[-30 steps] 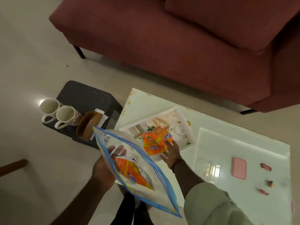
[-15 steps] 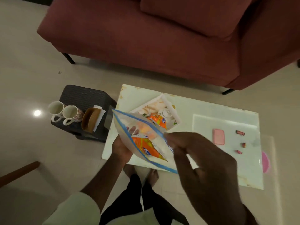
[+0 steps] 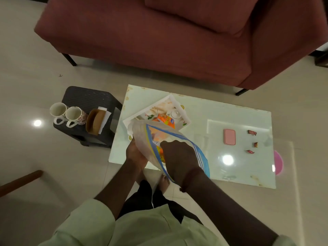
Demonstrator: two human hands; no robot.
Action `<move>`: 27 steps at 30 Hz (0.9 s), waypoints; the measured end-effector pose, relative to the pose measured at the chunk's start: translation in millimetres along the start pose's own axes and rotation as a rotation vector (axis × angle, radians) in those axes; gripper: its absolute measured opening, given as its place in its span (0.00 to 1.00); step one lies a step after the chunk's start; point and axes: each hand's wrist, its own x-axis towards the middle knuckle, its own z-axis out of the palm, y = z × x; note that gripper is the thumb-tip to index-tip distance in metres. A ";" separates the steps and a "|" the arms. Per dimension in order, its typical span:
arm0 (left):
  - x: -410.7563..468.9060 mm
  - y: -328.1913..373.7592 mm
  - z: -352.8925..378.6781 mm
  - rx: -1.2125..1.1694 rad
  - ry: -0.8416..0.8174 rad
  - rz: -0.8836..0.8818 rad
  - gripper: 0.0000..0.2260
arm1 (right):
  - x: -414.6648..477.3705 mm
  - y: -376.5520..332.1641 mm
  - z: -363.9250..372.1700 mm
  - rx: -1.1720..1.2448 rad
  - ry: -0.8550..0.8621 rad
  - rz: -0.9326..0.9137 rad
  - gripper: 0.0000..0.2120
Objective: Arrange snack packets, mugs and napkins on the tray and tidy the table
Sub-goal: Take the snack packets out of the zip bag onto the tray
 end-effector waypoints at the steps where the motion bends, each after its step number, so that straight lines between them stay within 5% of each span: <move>1: 1.6 3.0 -2.2 -0.004 0.016 0.001 0.19 | -6.5 4.1 -2.9 0.032 0.035 -0.015 0.15; 5: 9.8 13.1 -24.4 0.052 -0.010 0.070 0.19 | -33.6 35.7 -43.0 0.402 0.270 -0.062 0.17; 9: 9.6 26.9 -51.4 -0.102 0.060 0.132 0.17 | -21.7 85.8 -85.9 1.184 0.279 -0.114 0.17; 13: 11.1 36.9 -81.3 -0.149 0.030 0.132 0.23 | 45.4 105.9 -53.4 1.608 0.279 -0.086 0.18; 17: 14.0 44.1 -105.7 -0.210 0.112 0.139 0.20 | 138.1 91.1 41.0 1.754 0.172 0.232 0.14; 21: 22.2 47.3 -129.4 -0.167 0.132 0.152 0.22 | 195.8 66.1 133.7 1.767 -0.022 0.577 0.20; 27: 31.0 57.4 -156.2 -0.147 0.129 0.121 0.22 | 243.4 43.8 191.9 1.656 -0.158 0.674 0.22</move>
